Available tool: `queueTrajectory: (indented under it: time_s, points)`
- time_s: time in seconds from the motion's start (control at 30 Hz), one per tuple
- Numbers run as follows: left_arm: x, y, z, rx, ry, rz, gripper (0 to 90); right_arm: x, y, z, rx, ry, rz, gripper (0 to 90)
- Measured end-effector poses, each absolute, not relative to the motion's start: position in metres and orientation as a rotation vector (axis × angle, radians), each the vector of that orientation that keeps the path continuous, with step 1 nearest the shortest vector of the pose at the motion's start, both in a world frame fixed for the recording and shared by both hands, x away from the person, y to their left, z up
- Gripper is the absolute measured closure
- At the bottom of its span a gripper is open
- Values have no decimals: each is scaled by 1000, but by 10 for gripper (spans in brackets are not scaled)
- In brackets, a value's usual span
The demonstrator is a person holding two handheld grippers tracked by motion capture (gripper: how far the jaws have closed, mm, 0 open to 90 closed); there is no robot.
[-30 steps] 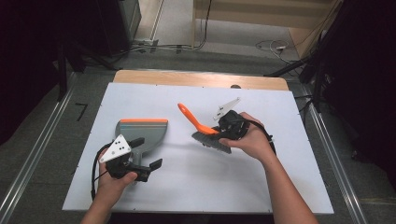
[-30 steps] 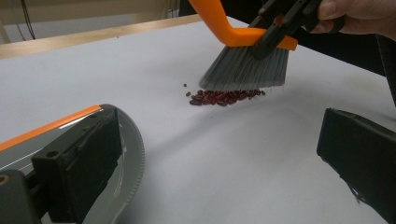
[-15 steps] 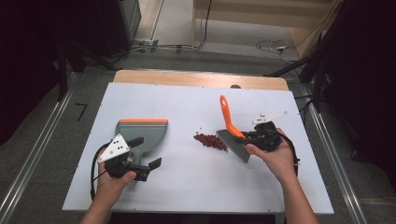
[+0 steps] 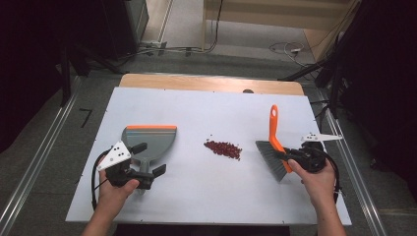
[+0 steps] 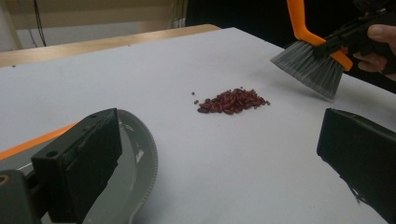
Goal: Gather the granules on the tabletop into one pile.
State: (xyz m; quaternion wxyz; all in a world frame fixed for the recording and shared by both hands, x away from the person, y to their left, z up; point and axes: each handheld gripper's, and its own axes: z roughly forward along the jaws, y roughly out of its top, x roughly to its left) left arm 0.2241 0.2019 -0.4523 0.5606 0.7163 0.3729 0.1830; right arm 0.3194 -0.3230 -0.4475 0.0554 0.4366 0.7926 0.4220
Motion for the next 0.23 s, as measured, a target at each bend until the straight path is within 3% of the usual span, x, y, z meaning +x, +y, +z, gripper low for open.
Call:
queueTrajectory:
  time_s: [0.23]
  points:
    - [224, 204, -452, 1680, 885, 430, 4, 319, -335, -450, 1369, 2356, 1318, 689]
